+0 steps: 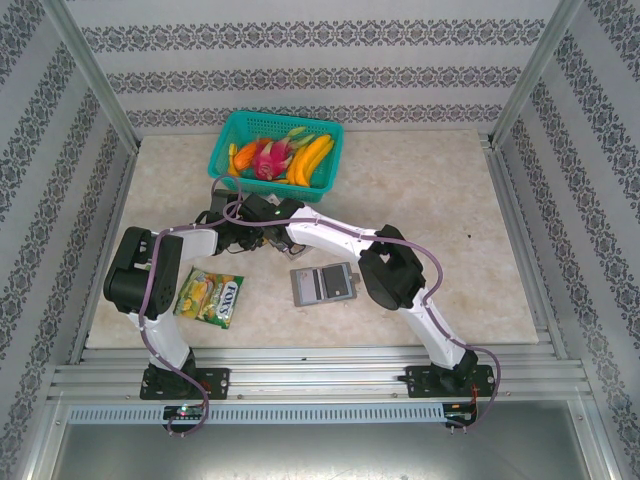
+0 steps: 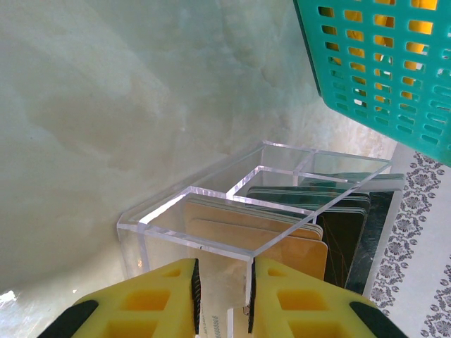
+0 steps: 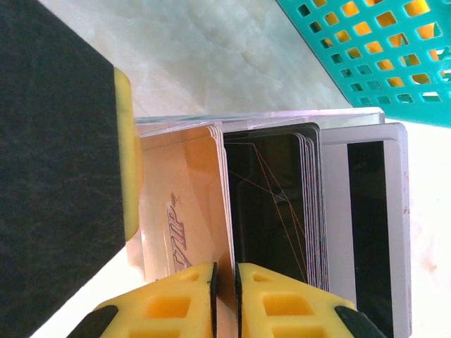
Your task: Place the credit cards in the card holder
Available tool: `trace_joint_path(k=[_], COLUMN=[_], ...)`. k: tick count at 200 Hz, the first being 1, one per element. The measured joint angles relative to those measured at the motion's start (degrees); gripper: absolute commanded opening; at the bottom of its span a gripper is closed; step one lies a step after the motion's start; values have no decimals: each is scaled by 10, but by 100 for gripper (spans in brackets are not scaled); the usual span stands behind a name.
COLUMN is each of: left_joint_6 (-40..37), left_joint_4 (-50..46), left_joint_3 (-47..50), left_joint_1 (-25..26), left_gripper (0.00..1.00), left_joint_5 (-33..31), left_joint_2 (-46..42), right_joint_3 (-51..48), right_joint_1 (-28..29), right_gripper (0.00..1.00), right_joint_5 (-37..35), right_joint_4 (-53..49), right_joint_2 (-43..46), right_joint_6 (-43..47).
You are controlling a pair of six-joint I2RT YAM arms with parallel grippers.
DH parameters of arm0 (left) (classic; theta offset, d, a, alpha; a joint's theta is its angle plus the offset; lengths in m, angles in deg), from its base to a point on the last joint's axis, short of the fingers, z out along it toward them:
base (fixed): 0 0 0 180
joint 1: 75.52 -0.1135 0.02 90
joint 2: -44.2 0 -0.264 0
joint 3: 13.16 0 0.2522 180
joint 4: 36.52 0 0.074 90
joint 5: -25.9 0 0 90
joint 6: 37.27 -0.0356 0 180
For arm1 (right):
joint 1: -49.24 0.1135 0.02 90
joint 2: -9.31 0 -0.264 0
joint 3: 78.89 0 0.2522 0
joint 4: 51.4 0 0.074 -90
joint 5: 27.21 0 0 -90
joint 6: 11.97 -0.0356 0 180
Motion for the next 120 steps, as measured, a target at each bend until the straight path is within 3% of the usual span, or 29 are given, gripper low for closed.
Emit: trace_joint_path(k=[120], left_joint_6=[0], left_joint_4=[1], left_joint_3=[0], left_joint_1=[0], left_gripper=[25], left_joint_5=[0], left_joint_2=[0], right_joint_3=[-16], right_joint_1=[2], right_gripper=[5], right_joint_5=[5], right_joint_4=[4], right_joint_2=[24], right_joint_6=[-2])
